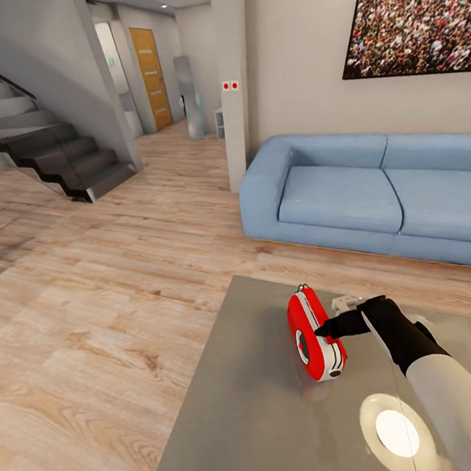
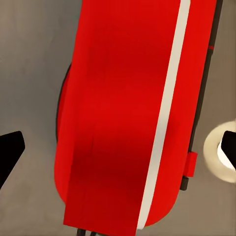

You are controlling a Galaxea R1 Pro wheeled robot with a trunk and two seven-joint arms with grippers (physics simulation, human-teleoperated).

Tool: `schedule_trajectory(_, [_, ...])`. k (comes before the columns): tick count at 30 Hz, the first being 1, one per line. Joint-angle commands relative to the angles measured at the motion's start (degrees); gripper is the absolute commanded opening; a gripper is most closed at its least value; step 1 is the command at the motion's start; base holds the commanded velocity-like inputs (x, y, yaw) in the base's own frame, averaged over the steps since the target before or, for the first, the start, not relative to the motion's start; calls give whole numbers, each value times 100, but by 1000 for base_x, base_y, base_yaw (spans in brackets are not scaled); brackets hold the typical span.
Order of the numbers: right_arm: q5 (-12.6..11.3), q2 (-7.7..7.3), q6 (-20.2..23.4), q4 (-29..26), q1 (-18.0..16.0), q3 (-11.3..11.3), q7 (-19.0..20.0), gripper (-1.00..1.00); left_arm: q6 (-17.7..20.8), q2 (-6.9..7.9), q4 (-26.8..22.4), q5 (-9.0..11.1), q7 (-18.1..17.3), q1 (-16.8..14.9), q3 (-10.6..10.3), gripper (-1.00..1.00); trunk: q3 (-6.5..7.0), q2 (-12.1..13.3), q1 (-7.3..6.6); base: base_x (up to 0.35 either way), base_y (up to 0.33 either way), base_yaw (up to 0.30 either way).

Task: Turn on the radio receiver that's on the table in the living room.

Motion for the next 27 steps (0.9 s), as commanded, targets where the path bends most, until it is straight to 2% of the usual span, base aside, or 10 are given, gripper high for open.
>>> schedule_trajectory(1, [0, -1, -7, 0, 0, -1, 0, 100, 0, 0, 0, 0, 0, 0, 0, 100, -6, 0, 0, 0, 0, 0])
schedule_trajectory(16, [-13, 6, -33, 9, 0, -1, -43, 100, 0, -1, 0, 0, 0, 2, 0, 100, -20, 0, 0, 0, 0, 0])
schedule_trajectory(25, [-11, 100, -26, 17, 0, 2, -99, 100, 0, -2, 0, 0, 0, -1, 0, 100, -20, 0, 0, 0, 0, 0])
schedule_trajectory(26, [-7, 104, -25, 17, 0, 2, -101, -100, 0, -3, 0, 0, 0, -1, 0, 100, -20, 0, 0, 0, 0, 0])
schedule_trajectory(27, [-5, 109, -25, 18, 0, 2, -103, -100, 0, -2, 0, 0, 0, 0, 0, 100, -20, 0, 0, 0, 0, 0])
